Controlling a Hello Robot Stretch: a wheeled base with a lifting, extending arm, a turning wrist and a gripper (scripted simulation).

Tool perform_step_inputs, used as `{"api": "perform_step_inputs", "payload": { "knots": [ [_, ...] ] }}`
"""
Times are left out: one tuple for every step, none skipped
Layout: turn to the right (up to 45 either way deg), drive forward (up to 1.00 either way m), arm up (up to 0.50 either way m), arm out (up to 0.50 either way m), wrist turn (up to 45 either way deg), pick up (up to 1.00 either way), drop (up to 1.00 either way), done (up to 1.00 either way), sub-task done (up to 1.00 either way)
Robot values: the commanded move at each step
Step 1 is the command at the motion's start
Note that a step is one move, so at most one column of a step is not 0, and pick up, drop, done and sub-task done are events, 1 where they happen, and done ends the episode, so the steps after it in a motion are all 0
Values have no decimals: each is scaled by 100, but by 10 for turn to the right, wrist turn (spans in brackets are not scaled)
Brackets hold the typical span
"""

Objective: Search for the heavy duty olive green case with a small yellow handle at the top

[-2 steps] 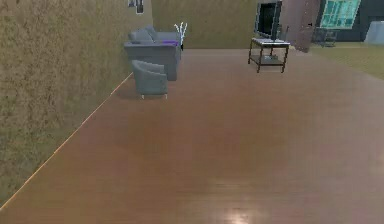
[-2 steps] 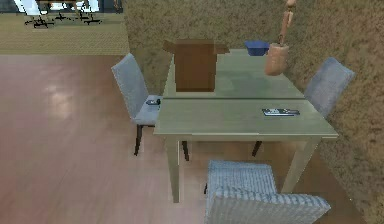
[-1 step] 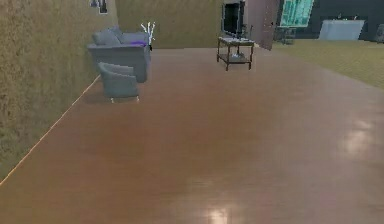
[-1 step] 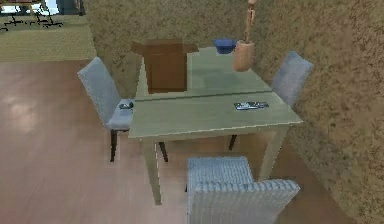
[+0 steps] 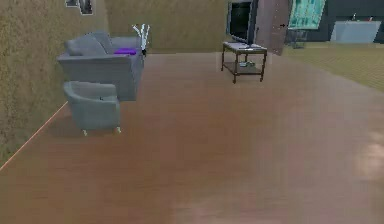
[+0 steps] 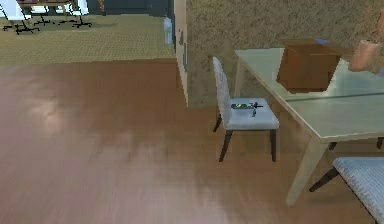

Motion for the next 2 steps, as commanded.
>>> {"api": "perform_step_inputs", "payload": {
  "knots": [
    [0,100,0,0,0,0,0,0,0],
    [0,100,0,0,0,0,0,0,0]
  ]
}}
